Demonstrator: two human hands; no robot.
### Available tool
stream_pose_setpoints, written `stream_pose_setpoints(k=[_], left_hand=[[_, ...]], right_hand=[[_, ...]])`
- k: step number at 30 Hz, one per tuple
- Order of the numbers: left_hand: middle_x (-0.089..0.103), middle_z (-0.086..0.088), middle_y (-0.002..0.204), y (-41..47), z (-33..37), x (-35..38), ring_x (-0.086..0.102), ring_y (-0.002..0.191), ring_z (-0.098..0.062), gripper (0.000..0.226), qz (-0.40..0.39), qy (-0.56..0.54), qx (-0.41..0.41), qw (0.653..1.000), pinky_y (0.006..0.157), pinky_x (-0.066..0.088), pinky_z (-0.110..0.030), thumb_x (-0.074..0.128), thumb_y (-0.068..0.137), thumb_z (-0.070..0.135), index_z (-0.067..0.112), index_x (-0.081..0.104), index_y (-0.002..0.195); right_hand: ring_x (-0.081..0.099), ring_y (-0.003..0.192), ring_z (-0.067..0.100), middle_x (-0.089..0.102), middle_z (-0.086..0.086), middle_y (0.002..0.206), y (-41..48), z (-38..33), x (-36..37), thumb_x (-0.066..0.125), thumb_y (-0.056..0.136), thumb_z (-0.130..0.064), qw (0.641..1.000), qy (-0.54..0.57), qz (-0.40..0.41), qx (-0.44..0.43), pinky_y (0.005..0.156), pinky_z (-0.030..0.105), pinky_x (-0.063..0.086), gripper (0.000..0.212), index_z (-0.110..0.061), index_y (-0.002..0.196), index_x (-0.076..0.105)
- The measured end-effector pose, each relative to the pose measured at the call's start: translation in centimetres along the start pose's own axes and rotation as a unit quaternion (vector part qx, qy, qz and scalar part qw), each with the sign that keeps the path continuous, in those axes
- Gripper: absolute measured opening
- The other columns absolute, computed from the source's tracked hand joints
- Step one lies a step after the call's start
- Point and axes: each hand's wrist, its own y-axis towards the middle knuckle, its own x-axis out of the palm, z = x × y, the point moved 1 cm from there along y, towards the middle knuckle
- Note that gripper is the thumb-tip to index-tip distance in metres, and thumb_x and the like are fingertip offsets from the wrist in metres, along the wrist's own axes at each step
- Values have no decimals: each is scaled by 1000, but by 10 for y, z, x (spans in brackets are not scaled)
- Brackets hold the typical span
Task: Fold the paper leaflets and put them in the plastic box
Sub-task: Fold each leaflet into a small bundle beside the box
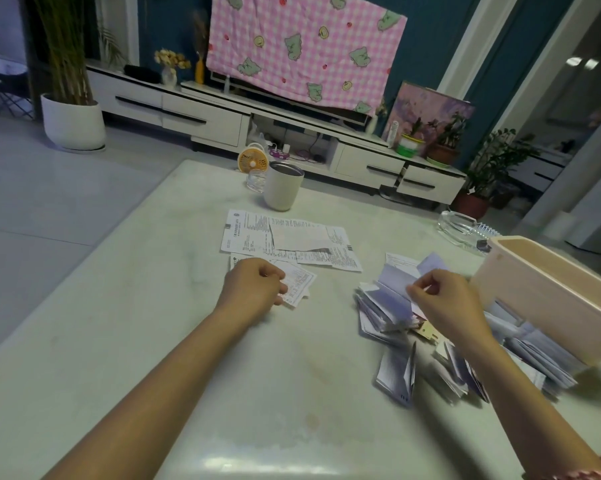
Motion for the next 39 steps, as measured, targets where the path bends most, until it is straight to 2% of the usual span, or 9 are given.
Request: stream_pose_setpoints(k=[4, 7, 10, 14, 20, 25, 28, 33, 39], left_hand=[[67, -9, 98, 1, -1, -8, 60, 65, -14, 21, 73, -33, -14, 997, 63, 47, -26, 44, 87, 0, 11, 60, 92], [66, -9, 102, 2, 0, -13, 62, 74, -21, 21, 112, -55, -20, 992, 65, 49, -27, 44, 86, -1, 12, 59, 93], [66, -9, 106, 3, 0, -19, 64, 90, -27, 23, 137, -62, -22, 988, 76, 52, -33, 42, 85, 0, 15, 58, 92], [66, -10, 99, 1, 1, -28, 65, 87, -26, 24, 138, -65, -27, 988, 78, 52, -34, 43, 84, -1, 11, 61, 96], [65, -8, 92, 1, -2, -38, 61, 70, -16, 19, 110, -61, -23, 992, 75, 51, -31, 46, 86, 0, 10, 61, 90], [65, -9, 93, 0, -5, -39, 61, 74, -21, 19, 94, -51, -31, 994, 72, 49, -29, 45, 86, 1, 11, 60, 88], [63, -6, 100, -1, -4, -37, 60, 88, -23, 16, 75, -40, -16, 996, 76, 46, -30, 48, 87, 8, 15, 61, 93], [53, -3, 127, 0, 5, -37, 52, 113, -19, 42, 55, -4, 16, 998, 87, 39, -26, 53, 91, 28, 17, 47, 131], [61, -7, 85, -1, 2, -29, 55, 79, -22, 14, 8, -45, -7, 999, 84, 50, -37, 53, 85, 10, 5, 65, 90]], right_hand=[[48, 56, 6, 54, -8, 60, -17, -43, -3, 62, 88, -20, 994, 14, 28, -105, 53, 24, 37, 8, -14, 82, 60], [48, 58, 8, 51, -12, 60, -36, -71, 24, 60, 88, -21, 984, 18, -39, -171, 56, 24, 37, 8, -20, 81, 57], [54, 93, 15, 61, -2, 98, -42, -82, 71, 60, 88, -24, 969, 25, -140, -203, 83, 27, 42, 21, -15, 107, 58], [39, 128, 19, 43, 2, 141, -31, -83, 114, 62, 87, -34, 962, 6, -188, -199, 101, 25, 28, 62, -14, 139, 36], [55, 99, 27, 62, 6, 106, -26, -80, 130, 49, 95, -33, 966, -46, -129, -221, 74, 32, 35, 27, -10, 108, 55], [49, 80, 34, 62, 14, 96, -26, -83, 123, 35, 99, -19, 958, -128, -102, -235, 62, 36, 24, 17, -11, 87, 44], [42, 69, 26, 55, 6, 75, -26, -87, 107, 38, 99, -20, 982, 50, -72, -166, 59, 35, 21, 26, -12, 75, 41], [38, 66, 13, 46, -1, 69, -35, -99, 88, 43, 98, -20, 955, 254, -96, -118, 62, 29, 32, 34, -4, 68, 46], [41, 68, 13, 48, 3, 72, -40, -99, 79, 41, 99, -26, 935, 324, -114, -85, 66, 30, 36, 42, 8, 77, 51]])
